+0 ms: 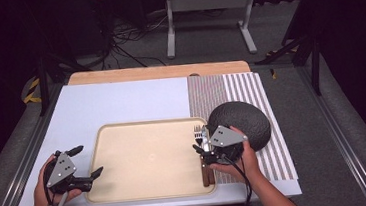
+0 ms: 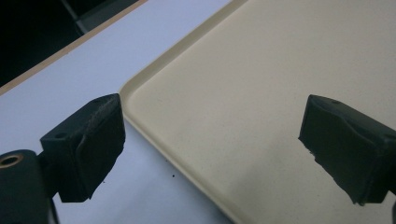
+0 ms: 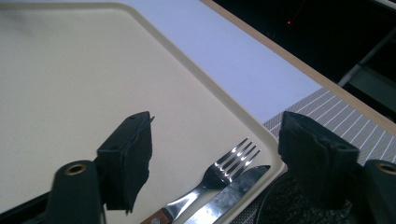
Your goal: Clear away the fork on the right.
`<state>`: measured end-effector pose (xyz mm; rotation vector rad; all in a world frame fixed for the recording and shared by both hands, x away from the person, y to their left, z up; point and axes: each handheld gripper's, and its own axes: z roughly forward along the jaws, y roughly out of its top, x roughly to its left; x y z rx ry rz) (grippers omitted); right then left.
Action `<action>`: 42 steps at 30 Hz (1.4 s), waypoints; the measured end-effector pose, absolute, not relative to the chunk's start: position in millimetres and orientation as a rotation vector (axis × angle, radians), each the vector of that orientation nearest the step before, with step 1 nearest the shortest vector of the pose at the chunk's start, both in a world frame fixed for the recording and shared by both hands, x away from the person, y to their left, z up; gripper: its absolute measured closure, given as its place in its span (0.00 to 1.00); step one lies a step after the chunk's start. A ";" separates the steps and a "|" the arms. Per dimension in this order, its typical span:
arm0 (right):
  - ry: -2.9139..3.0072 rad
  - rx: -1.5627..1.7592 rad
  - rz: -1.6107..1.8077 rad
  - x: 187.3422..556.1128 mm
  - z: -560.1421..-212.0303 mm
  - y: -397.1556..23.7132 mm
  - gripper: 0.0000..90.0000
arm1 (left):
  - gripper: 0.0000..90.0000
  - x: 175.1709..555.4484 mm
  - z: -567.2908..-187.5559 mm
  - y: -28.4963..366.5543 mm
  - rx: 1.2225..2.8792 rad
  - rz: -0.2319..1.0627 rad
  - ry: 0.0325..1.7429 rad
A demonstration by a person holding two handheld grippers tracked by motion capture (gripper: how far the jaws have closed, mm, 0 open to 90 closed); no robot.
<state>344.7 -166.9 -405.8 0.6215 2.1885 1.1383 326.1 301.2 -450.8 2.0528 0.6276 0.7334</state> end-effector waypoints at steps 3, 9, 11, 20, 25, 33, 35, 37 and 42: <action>2.180 0.623 1.162 344.4 -404.8 -168.7 0.24 | 0.09 326.2 -450.7 301.1 2.054 0.733 0.626; 2.139 0.628 1.209 342.7 -404.4 -173.9 0.19 | 0.09 325.6 -450.8 300.9 2.052 0.728 0.632; 2.112 0.633 1.215 341.8 -404.4 -175.1 0.18 | 0.09 325.3 -450.6 301.1 2.054 0.737 0.627; 2.050 0.636 1.191 338.4 -403.9 -182.3 0.18 | 0.09 325.5 -450.8 301.3 2.055 0.738 0.633; 2.040 0.634 1.139 335.5 -401.9 -189.3 0.17 | 0.09 326.2 -450.8 302.6 2.052 0.736 0.638; 2.030 0.648 1.085 328.3 -402.1 -207.6 0.18 | 0.09 325.7 -449.1 303.5 2.044 0.741 0.638; 2.026 0.653 1.073 326.3 -401.9 -211.3 0.18 | 0.09 325.2 -449.1 303.5 2.043 0.737 0.642; 2.027 0.653 1.071 324.8 -401.7 -214.2 0.18 | 0.09 324.7 -448.5 303.9 2.041 0.744 0.641; 2.010 0.696 1.060 315.0 -402.1 -239.1 0.19 | 0.09 324.5 -448.5 304.7 2.041 0.742 0.638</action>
